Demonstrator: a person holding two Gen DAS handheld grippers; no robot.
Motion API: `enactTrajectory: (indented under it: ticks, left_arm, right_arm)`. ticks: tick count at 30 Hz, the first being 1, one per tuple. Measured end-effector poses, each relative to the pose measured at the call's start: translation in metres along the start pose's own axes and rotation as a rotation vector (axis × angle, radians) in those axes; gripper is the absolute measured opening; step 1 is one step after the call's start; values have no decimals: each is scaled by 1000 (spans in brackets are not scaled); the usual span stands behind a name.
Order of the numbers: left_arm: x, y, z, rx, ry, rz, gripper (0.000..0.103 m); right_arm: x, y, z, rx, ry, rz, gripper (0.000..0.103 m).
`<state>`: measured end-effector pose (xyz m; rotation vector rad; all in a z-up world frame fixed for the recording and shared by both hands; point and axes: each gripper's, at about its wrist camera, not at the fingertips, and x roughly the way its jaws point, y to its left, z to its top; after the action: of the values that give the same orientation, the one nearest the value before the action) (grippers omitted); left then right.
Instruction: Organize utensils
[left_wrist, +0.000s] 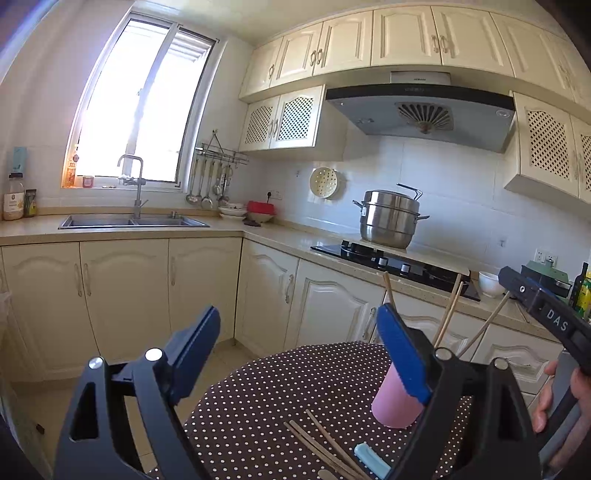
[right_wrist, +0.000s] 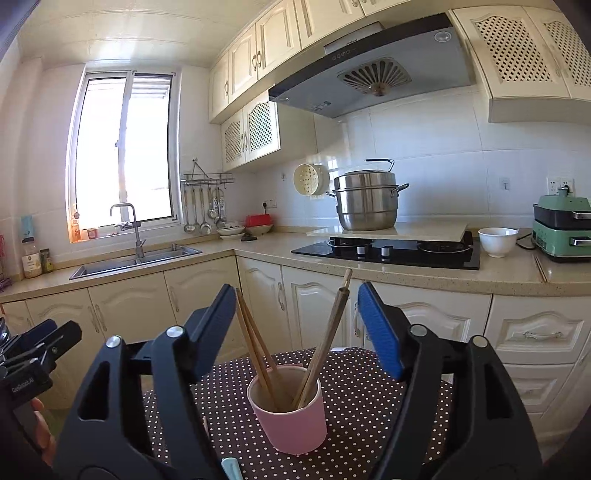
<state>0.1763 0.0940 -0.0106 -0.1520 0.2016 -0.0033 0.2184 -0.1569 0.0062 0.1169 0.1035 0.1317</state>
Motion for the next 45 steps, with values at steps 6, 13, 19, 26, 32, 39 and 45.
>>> enactTrajectory:
  ticks: [6, 13, 19, 26, 32, 39, 45]
  left_arm:
    - [-3, 15, -2, -42, 72, -14, 85]
    - [5, 29, -29, -96, 270, -46, 85]
    - [27, 47, -76, -204, 529, -108, 85]
    - [61, 30, -111, -217, 713, -123, 85]
    - [108, 14, -127, -210, 866, -88, 85]
    - [143, 10, -131, -156, 904, 4, 85]
    - [155, 2, -128, -76, 903, 99, 85]
  right_arm:
    - [-10, -9, 7, 44, -1, -6, 72]
    - [-24, -2, 8, -28, 59, 18, 73]
    - [-30, 6, -11, -75, 130, 51, 73]
    - [-12, 31, -62, -186, 314, 103, 73]
    - [6, 31, -94, -193, 447, 113, 73]
    - [20, 20, -112, -154, 528, 111, 73]
    - [27, 19, -115, -141, 544, 116, 73]
